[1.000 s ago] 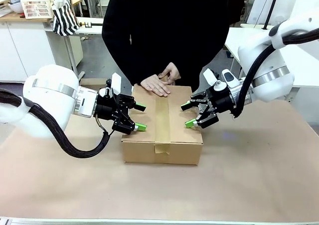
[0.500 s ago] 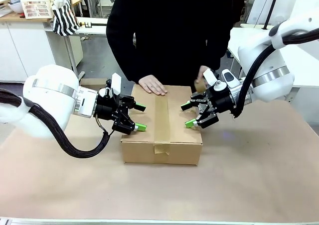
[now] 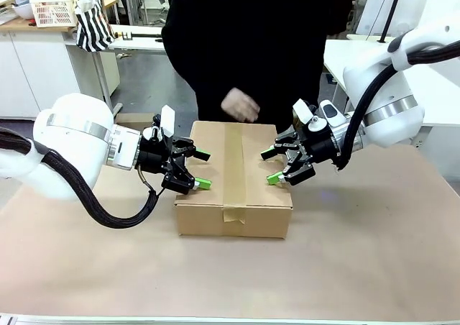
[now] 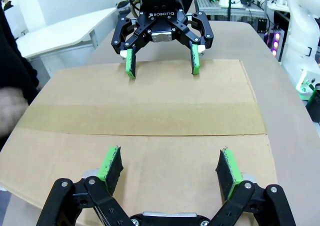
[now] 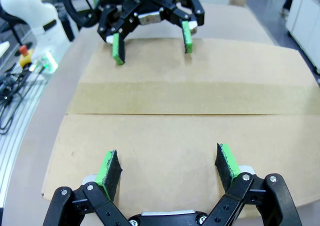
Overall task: Pack the gift set into the box.
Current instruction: Press and hold the closed box until the human finishes sealing it.
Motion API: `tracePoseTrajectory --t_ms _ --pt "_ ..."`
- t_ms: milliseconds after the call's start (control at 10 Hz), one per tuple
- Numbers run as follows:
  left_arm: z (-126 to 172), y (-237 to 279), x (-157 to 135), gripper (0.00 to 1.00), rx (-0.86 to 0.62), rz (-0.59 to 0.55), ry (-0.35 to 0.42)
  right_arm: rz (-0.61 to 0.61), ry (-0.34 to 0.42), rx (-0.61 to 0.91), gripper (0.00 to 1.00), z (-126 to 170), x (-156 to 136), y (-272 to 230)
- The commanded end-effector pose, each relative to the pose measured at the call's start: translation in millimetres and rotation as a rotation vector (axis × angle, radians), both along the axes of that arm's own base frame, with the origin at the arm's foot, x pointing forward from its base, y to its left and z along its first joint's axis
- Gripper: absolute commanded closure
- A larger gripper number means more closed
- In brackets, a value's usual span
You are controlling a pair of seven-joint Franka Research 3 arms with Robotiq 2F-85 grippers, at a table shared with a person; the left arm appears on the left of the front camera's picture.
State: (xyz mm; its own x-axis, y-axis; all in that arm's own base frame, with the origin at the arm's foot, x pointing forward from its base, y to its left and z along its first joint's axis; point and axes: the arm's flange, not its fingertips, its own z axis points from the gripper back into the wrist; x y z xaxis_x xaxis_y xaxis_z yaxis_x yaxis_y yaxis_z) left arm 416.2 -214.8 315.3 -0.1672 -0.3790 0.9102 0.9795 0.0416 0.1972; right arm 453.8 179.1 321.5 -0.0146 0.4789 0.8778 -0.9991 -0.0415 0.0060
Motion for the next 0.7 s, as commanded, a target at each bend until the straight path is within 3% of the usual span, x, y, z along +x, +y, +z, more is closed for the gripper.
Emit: tracePoseTrajectory --t_ms 0,600 --pt "-1.8 1.8 -1.6 0.0 0.01 0.0 -0.01 0.0 -0.001 0.0 0.0 0.1 -0.1 0.2" --pt "-1.8 1.8 -1.6 0.0 0.01 0.0 -0.01 0.0 -0.001 0.0 0.0 0.1 -0.1 0.2"
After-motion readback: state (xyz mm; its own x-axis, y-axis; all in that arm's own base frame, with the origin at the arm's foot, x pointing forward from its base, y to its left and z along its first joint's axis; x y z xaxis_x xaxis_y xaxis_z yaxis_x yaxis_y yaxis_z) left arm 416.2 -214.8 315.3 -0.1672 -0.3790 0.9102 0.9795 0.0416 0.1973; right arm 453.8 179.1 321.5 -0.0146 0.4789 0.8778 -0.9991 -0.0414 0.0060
